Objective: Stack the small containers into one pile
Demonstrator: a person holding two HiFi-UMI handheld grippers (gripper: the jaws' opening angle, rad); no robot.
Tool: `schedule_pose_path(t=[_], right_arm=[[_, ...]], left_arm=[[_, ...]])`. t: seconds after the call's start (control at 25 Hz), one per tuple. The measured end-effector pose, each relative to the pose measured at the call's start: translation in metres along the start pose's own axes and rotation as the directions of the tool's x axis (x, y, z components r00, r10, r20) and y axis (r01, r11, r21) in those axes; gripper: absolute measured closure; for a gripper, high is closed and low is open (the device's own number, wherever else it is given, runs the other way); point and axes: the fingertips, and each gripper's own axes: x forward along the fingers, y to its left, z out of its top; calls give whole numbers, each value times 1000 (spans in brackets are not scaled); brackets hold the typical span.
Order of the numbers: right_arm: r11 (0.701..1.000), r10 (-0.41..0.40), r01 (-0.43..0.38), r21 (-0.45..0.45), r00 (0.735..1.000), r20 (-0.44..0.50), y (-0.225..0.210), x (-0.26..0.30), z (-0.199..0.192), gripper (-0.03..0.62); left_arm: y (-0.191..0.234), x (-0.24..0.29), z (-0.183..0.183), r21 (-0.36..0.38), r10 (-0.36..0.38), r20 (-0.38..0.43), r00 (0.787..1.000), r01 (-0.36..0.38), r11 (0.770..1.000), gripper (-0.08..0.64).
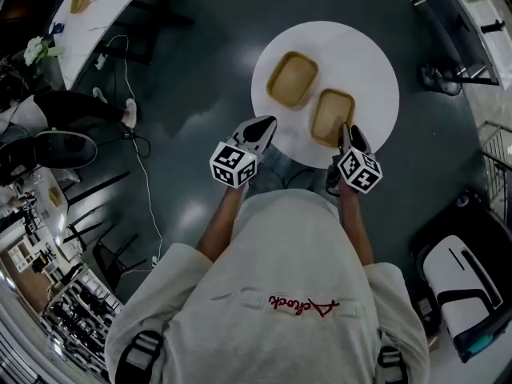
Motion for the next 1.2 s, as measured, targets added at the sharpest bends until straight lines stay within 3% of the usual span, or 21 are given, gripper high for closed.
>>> schedule_pose_path(t=[0.52,0.56,0.68,0.92,1.04,1.2], right_arm=[[997,10,-8,-77,1000,24,-2,-13,23,456],[997,12,-10,-80,1000,25,-2,-14,24,461],[996,24,-22,-82,999,22,-5,-20,24,556],[990,70,-71,-121,997,-13,-4,-25,21,571],[973,87,-95,-210,995,-44,3,-28,19,571],[919,100,-126,-373,991,-87,17,-33,20,571]], left_arm=[[27,22,7,10,7,-7,1000,-7,1000,545],[31,25,9,15,8,-9,1000,-8,1000,545],[39,35,14,28,12,-13,1000,-12,1000,545],[54,54,17,51,28,-39,999,-26,998,543],[66,64,15,63,40,-67,997,-35,997,543],[81,74,17,84,58,-88,994,-50,995,543]])
